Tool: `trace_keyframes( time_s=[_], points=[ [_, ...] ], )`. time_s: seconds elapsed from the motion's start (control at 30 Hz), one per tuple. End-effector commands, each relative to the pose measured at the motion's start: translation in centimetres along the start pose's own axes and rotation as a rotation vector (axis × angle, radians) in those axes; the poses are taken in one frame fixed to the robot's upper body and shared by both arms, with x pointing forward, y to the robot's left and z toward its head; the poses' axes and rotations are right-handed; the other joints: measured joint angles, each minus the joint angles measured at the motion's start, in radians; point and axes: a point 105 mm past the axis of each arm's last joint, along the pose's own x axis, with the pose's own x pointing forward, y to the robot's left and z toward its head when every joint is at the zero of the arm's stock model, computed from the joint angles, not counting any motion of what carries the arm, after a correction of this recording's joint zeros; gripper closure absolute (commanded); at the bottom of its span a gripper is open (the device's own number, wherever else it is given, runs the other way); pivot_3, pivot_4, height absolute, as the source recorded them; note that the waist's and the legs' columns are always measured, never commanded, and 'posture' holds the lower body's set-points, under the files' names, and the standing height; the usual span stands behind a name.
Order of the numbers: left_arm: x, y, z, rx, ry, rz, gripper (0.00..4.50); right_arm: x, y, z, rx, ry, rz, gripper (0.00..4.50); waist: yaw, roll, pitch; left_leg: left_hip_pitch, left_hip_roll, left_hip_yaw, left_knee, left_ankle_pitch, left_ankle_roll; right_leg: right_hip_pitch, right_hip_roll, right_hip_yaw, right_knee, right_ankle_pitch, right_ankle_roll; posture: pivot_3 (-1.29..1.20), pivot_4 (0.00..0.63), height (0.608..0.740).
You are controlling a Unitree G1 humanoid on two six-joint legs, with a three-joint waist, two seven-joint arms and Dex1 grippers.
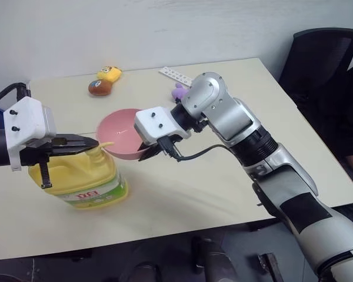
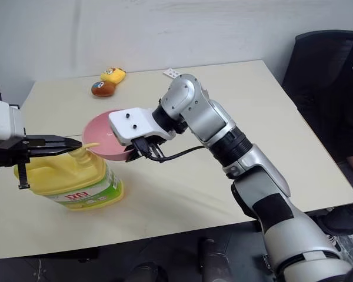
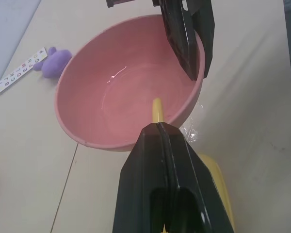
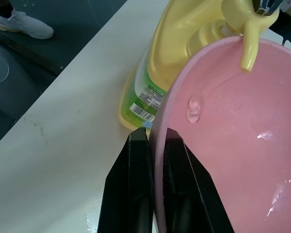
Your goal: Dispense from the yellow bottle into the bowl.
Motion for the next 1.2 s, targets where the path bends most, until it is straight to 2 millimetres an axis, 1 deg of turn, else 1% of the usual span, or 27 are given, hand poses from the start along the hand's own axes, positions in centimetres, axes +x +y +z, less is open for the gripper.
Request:
trace_keyframes(
  time_s=[0.03,0.17,0.2,0.23,0.3,0.4,0.47,0.53,0.63,0.7,0.73,0.8,0.87,0.93,1.0,1.1,1.2],
  points=[
    [1.8,-1.3,-3.3,-0.172,0.083,-0.08,4.48,-0.7,-0.6,2.1,-0.091,-0.027,-0.012,4.5,0.001,0.0,0.0,0.0,0.0,0.0,0.0,0.0,0.0,0.0,0.0,0.0,0.0,0.0,0.0,0.0,0.15,0.74],
    [1.0,0.5,-1.0,-0.22,-0.043,-0.003,4.48,-0.7,-0.5,1.9,-0.087,-0.029,-0.014,4.5,0.002,0.0,0.0,-0.001,0.0,0.0,0.0,0.0,0.0,-0.001,0.0,0.0,0.001,0.0,0.0,0.0,0.15,0.74],
    [0.5,1.1,-0.3,-0.243,-0.083,0.019,4.48,-0.7,-0.4,1.9,-0.085,-0.029,-0.015,4.5,0.001,0.0,0.0,-0.001,0.0,0.0,0.0,0.0,0.0,-0.001,0.0,0.0,0.001,0.0,0.0,0.0,0.15,0.74],
    [0.0,1.5,0.3,-0.259,-0.112,0.03,4.31,-0.7,-0.4,1.8,-0.083,-0.029,-0.016,4.5,0.002,-0.001,0.001,-0.002,0.0,0.0,0.0,0.0,0.0,-0.001,0.0,0.0,0.001,0.0,0.0,0.0,0.15,0.74],
    [-1.0,1.6,1.2,-0.288,-0.152,0.025,3.89,-0.9,-0.2,1.4,-0.082,-0.022,-0.02,4.5,0.0,-0.002,0.001,-0.002,0.0,-0.001,0.0,0.0,0.0,-0.003,0.0,-0.001,0.0,0.0,0.0,0.0,0.15,0.74],
    [-2.7,1.1,2.9,-0.306,-0.207,-0.001,2.96,-1.3,0.1,0.4,-0.076,0.004,-0.033,4.5,0.0,-0.007,0.004,-0.004,0.0,-0.002,0.001,0.0,-0.001,-0.007,0.0,-0.002,0.0,0.0,0.0,0.0,0.15,0.74],
    [-4.2,1.0,4.1,-0.314,-0.238,0.002,2.32,-1.6,0.6,-1.0,-0.07,0.037,-0.044,4.5,0.0,-0.009,0.005,-0.005,0.0,-0.003,0.001,0.0,-0.001,-0.007,0.0,-0.003,-0.002,0.0,0.0,0.0,0.15,0.74],
    [-5.4,0.7,4.8,-0.318,-0.245,0.002,1.71,-1.8,1.1,-2.2,-0.07,0.064,-0.051,4.5,0.0,-0.011,0.005,-0.007,0.0,-0.003,0.0,0.0,-0.001,-0.007,0.0,-0.004,-0.004,0.0,0.0,0.0,0.15,0.74],
    [-7.6,-0.9,6.0,-0.343,-0.227,-0.045,0.78,-1.6,2.5,-4.2,-0.045,0.091,-0.053,4.5,0.0,-0.011,0.005,-0.007,0.0,-0.003,0.0,0.0,0.0,-0.007,0.0,-0.005,-0.006,0.0,0.0,0.0,0.15,0.74],
    [-8.5,-1.5,6.0,-0.335,-0.177,-0.026,0.15,-1.3,3.4,-5.3,-0.028,0.1,-0.054,4.5,-0.002,-0.011,0.006,-0.007,0.0,-0.003,-0.001,0.0,0.0,-0.007,0.001,-0.005,-0.007,0.0,0.0,0.0,0.15,0.74],
    [-8.8,-2.0,5.7,-0.337,-0.143,-0.025,0.03,-1.1,3.9,-6.0,-0.016,0.105,-0.055,4.5,-0.002,-0.011,0.006,-0.007,0.0,-0.003,-0.002,0.0,-0.001,-0.007,0.001,-0.005,-0.007,0.0,0.0,0.0,0.15,0.74],
    [-9.4,-3.2,5.2,-0.342,-0.078,-0.028,0.03,-0.6,4.7,-7.1,0.006,0.108,-0.059,4.5,-0.007,-0.011,0.006,-0.007,0.001,-0.003,-0.002,0.0,-0.001,-0.007,0.001,-0.005,-0.007,0.0,0.0,0.0,0.15,0.74],
    [-9.8,-4.8,4.8,-0.405,-0.041,-0.072,0.03,0.3,5.6,-8.3,0.042,0.105,-0.076,4.5,-0.014,-0.011,0.006,-0.007,0.001,-0.003,-0.002,0.001,-0.003,-0.007,0.002,-0.005,-0.006,0.0,0.0,0.0,0.15,0.74],
    [-10.0,-5.8,4.6,-0.43,-0.013,-0.087,0.03,1.1,6.1,-9.3,0.066,0.103,-0.099,4.5,-0.021,-0.011,0.006,-0.006,0.002,-0.003,-0.002,0.001,-0.004,-0.007,0.002,-0.004,-0.006,0.0,0.0,0.0,0.15,0.74],
    [-10.2,-6.1,4.2,-0.414,0.016,-0.072,0.03,1.7,6.4,-9.9,0.075,0.104,-0.118,4.5,-0.024,-0.011,0.007,-0.005,0.002,-0.003,-0.002,0.002,-0.005,-0.006,0.002,-0.002,-0.004,-0.001,-0.001,0.0,0.15,0.74],
    [-10.5,-6.2,4.4,-0.405,0.026,-0.049,0.03,2.8,7.1,-10.9,0.085,0.109,-0.134,4.5,-0.025,-0.012,0.007,-0.004,0.002,-0.003,-0.003,0.002,-0.007,-0.006,0.002,0.0,-0.001,-0.002,-0.003,0.0,0.15,0.74],
    [-10.8,-6.3,4.5,-0.4,0.033,-0.039,0.03,3.6,7.6,-11.4,0.093,0.107,-0.14,4.5,-0.025,-0.012,0.007,-0.003,0.003,-0.003,-0.005,0.002,-0.008,-0.006,0.003,0.001,0.0,-0.003,-0.005,0.0,0.15,0.74]
  ],
)
